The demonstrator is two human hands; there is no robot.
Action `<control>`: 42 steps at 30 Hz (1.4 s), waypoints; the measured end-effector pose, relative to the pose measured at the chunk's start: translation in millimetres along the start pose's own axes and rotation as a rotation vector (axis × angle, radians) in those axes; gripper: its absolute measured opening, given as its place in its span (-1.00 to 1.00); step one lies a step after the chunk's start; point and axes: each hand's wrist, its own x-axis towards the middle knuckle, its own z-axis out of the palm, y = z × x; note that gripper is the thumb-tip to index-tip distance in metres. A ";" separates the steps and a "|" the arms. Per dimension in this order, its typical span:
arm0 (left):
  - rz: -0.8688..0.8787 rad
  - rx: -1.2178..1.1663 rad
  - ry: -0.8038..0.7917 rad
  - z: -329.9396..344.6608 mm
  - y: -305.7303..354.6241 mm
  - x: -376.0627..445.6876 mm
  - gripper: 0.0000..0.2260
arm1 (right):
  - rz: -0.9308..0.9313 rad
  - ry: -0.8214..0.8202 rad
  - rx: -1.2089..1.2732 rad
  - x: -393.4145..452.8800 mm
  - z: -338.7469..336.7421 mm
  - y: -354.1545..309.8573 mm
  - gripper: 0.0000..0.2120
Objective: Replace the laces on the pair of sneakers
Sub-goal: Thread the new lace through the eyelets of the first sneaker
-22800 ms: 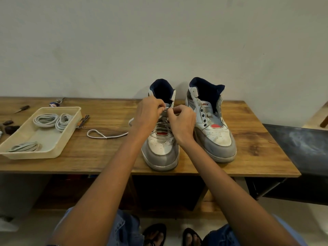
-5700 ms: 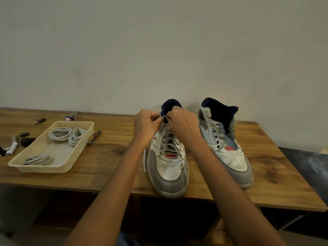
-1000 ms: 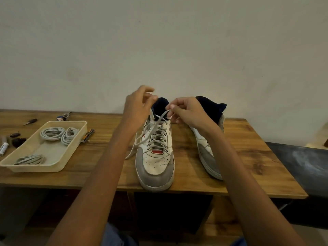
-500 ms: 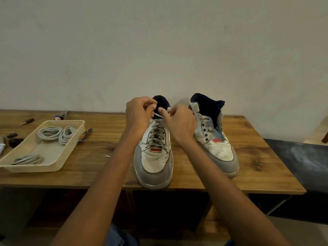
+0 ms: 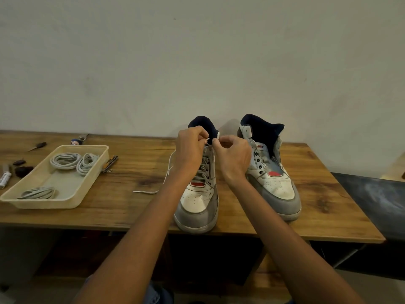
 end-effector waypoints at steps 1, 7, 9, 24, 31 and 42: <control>0.025 -0.009 0.000 0.7 0.8 0.2 -0.90 | -0.004 -0.001 0.004 -0.3 0.3 0.0 -0.85; 0.081 0.001 -0.017 5.3 0.0 -0.4 -0.79 | -0.017 -0.019 0.047 3.0 1.3 0.6 -0.86; 0.096 0.021 -0.028 5.8 -0.5 -0.5 -0.77 | -0.021 -0.043 0.066 5.8 0.2 1.6 -0.86; 0.130 0.294 -0.125 17.0 12.7 7.8 -0.79 | -0.035 -0.168 0.102 19.1 -4.7 15.1 -0.84; 0.056 0.284 -0.051 12.0 12.8 9.2 -0.82 | -0.011 -0.194 0.144 19.0 -3.8 12.3 -0.84; 0.115 0.309 -0.225 -1.0 19.3 17.2 -0.67 | 0.054 -0.193 0.208 18.3 -5.1 11.7 -0.83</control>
